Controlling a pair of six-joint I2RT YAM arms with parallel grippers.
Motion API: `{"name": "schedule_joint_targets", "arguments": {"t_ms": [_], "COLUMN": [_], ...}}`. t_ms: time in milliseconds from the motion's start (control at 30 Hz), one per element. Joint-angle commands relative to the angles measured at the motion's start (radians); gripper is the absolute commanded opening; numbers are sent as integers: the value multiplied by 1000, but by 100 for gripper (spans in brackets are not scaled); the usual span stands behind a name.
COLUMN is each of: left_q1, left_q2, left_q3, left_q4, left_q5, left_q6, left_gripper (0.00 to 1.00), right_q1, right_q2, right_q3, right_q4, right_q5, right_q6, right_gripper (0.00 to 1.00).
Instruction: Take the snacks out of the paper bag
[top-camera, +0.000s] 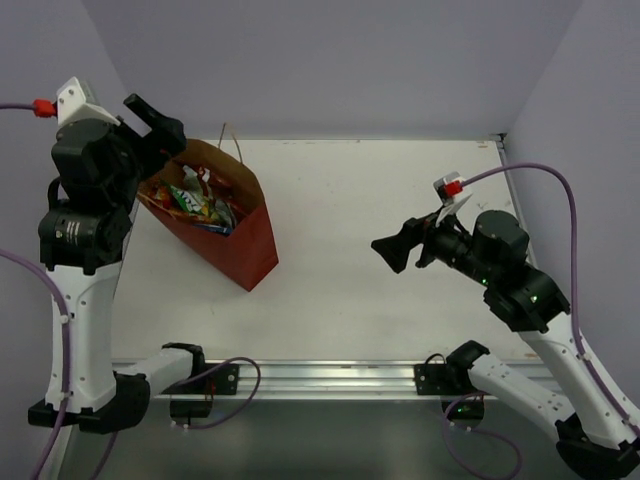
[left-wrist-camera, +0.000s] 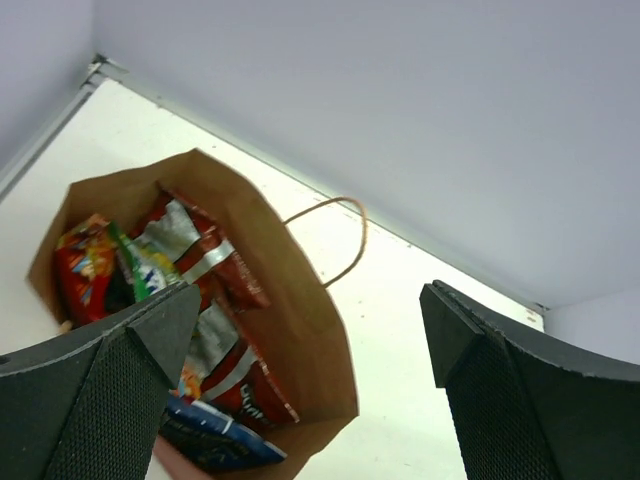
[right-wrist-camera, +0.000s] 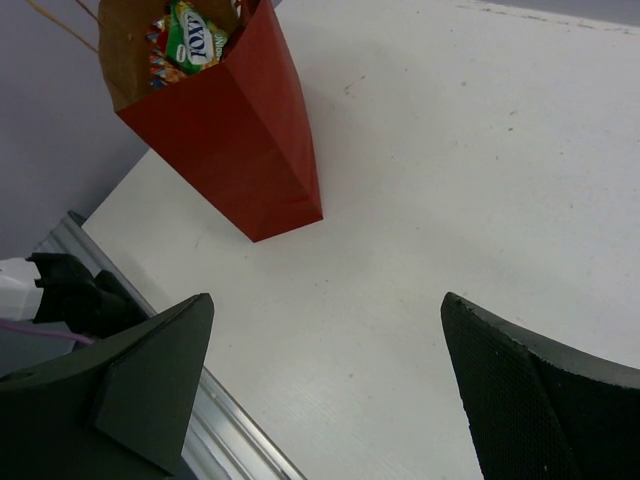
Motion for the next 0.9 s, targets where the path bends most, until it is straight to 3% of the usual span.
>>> {"name": "schedule_joint_targets", "arguments": {"t_ms": [0, 67, 200, 300, 600, 867], "left_q1": [-26, -58, -249, -308, -347, -356], "left_q2": [107, 144, 277, 400, 635, 606], "left_q3": [89, 121, 111, 88, 101, 40], "left_q4": [6, 19, 43, 48, -41, -20], "left_q5": [80, 69, -32, -50, -239, -302], "left_q6": [-22, -39, -64, -67, -136, -179], "left_gripper": [100, 100, 100, 100, 90, 81], "right_q1": [6, 4, 4, 4, 6, 4], "right_q2": [-26, -37, -51, -60, -112, -128], "right_q3": [-1, -3, -7, -15, -22, -47], "right_q4": [-23, -29, -44, -52, -96, -110], "right_q5": [61, 78, 104, 110, 176, 200], "right_q6": [-11, -6, 3, 12, -5, -35], "right_gripper": [99, 99, 99, 99, 99, 99]}}
